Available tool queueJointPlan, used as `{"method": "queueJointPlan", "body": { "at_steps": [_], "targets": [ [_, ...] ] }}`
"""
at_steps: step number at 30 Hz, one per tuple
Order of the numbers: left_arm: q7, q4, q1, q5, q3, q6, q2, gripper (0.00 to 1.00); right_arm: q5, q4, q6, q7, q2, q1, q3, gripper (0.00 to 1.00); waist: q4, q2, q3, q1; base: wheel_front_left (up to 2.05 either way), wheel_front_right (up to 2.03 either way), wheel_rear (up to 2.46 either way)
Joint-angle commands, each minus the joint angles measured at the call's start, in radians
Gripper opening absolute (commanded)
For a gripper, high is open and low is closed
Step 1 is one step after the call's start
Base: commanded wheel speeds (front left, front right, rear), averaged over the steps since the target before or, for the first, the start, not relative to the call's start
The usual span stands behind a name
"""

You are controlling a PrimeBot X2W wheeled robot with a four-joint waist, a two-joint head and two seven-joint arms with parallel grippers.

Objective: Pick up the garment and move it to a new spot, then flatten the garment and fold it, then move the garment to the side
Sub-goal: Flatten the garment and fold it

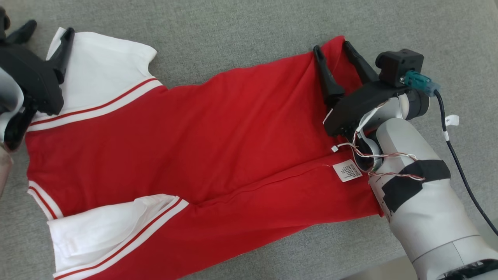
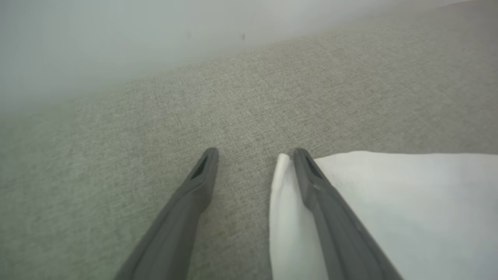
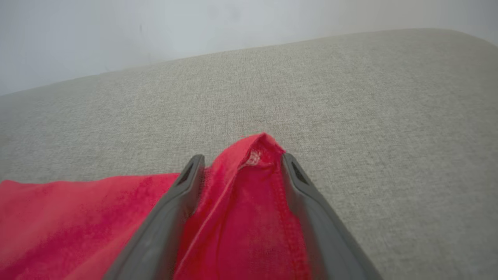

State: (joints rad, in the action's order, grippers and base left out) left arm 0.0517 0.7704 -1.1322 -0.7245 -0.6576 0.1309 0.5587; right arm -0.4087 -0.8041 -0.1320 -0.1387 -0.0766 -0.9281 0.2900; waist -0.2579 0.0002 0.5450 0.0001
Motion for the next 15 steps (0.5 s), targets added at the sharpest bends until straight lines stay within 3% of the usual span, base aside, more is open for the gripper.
{"method": "queueJointPlan", "body": {
  "at_steps": [1, 4, 5, 6, 7, 8, 15],
  "targets": [
    [0.008, 0.01, 0.001, -0.003, -0.012, -0.001, 0.001, 1.0, -0.009, -0.007, 0.003, 0.003, 0.005, -0.007, 0.003, 1.0, -0.006, -0.0002, 0.009, -0.0001, 0.0, 0.0, 0.0],
    [0.029, 0.028, -0.014, -0.045, -0.043, -0.001, -0.013, 1.0, -0.031, -0.04, 0.003, 0.014, 0.008, -0.032, 0.012, 1.0, -0.004, -0.0002, 0.011, -0.0001, 0.0, 0.0, 0.0],
    [0.046, 0.031, -0.013, -0.062, -0.056, -0.001, -0.019, 0.93, -0.037, -0.049, 0.003, 0.017, 0.009, -0.038, 0.016, 1.0, -0.004, -0.0002, 0.009, -0.0001, 0.0, 0.0, 0.0],
    [0.063, 0.036, -0.013, -0.077, -0.066, 0.0, -0.021, 0.47, -0.047, -0.058, 0.003, 0.02, 0.01, -0.046, 0.017, 0.92, -0.003, -0.0002, 0.007, -0.0001, 0.0, 0.0, 0.0],
    [0.081, 0.038, -0.011, -0.096, -0.078, 0.0, -0.022, 0.0, -0.049, -0.067, 0.003, 0.023, 0.01, -0.052, 0.021, 0.05, -0.003, -0.0002, 0.003, -0.0001, 0.0, 0.0, 0.0],
    [0.098, 0.036, -0.01, -0.113, -0.092, 0.0, -0.021, 0.0, -0.054, -0.075, 0.003, 0.022, 0.009, -0.057, 0.023, 0.0, -0.001, -0.0002, 0.0, -0.0001, 0.0, 0.0, 0.0],
    [0.023, -0.012, -0.037, -0.184, -0.119, -0.001, 0.003, 0.0, -0.07, -0.101, 0.003, -0.033, -0.024, -0.071, 0.035, 0.0, 0.025, -0.0002, -0.029, -0.0001, 0.0, 0.0, 0.0]
  ]
}}
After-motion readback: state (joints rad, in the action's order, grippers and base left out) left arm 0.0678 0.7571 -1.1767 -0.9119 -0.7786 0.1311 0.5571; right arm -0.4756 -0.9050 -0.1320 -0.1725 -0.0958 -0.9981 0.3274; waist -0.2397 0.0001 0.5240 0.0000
